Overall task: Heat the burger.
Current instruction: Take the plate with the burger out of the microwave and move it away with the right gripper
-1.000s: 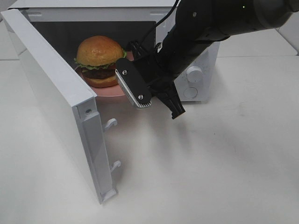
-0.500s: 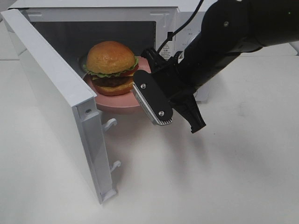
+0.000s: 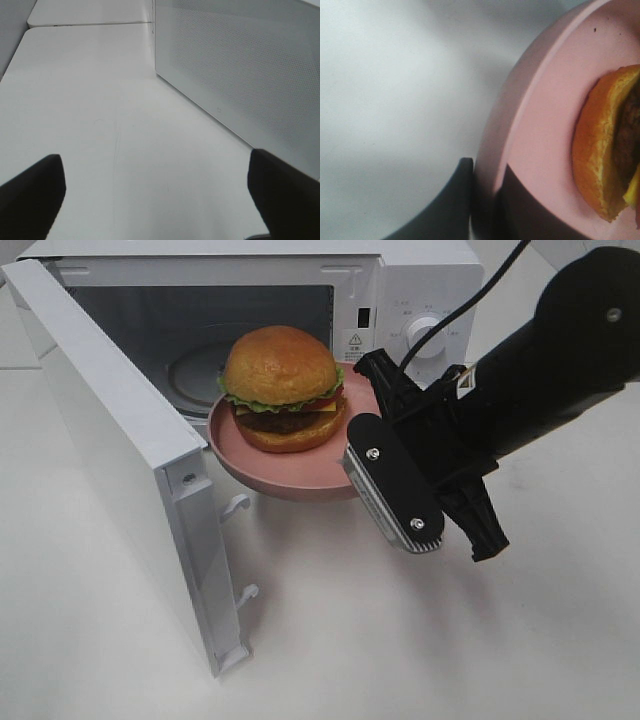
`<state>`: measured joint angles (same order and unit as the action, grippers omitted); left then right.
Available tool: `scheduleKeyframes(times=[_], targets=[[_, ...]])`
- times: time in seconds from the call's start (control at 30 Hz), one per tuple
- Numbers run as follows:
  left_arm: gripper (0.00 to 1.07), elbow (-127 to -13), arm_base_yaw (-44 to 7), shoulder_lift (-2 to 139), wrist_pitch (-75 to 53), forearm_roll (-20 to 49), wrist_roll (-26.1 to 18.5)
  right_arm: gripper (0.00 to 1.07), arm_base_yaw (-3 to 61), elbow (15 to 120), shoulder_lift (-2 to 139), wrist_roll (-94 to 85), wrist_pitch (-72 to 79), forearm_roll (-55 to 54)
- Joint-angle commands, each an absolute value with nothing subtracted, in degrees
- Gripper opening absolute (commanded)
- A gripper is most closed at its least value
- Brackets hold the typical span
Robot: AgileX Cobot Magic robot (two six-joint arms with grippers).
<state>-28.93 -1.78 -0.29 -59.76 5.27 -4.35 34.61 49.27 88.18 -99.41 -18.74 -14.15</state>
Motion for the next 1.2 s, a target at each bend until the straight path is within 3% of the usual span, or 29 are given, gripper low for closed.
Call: scheduleKeyframes(times=[0.03, 0.77, 1.2], targets=[[0.9, -28.76, -1.6, -1.38, -59.36, 5.44, -4.01, 0.0, 34.38, 46.24, 83.19, -98.61, -15.13, -14.61], [0.9, -28.76, -1.6, -1.38, -59.36, 5.44, -4.01, 0.0, 34.38, 32.6, 61.54, -92.93, -19.42, -13.41], [0.9, -28.76, -1.6, -1.38, -59.36, 5.44, -4.01, 0.0, 34.38, 28.07, 48.41, -80.62, -28.42, -2.92]])
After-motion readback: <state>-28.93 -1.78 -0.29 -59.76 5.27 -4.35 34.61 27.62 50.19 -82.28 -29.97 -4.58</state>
